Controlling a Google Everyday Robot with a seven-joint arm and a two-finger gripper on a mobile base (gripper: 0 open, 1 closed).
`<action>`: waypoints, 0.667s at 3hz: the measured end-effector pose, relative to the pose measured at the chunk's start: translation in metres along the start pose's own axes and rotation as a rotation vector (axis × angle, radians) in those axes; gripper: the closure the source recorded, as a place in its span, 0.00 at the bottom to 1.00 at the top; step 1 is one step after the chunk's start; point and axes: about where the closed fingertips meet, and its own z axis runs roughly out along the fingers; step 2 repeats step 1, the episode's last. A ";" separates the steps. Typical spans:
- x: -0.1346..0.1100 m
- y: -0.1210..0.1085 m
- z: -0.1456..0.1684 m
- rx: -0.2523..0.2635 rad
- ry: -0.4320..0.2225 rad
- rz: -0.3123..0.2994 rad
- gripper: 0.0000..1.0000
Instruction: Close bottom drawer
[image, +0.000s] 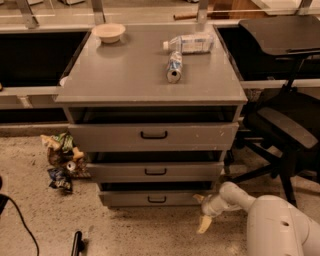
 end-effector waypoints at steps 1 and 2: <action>0.009 -0.029 -0.018 0.069 -0.001 0.003 0.00; 0.009 -0.029 -0.018 0.069 -0.001 0.003 0.00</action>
Offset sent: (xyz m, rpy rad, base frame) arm 0.0000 0.0000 0.0000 0.0000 0.0000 0.0000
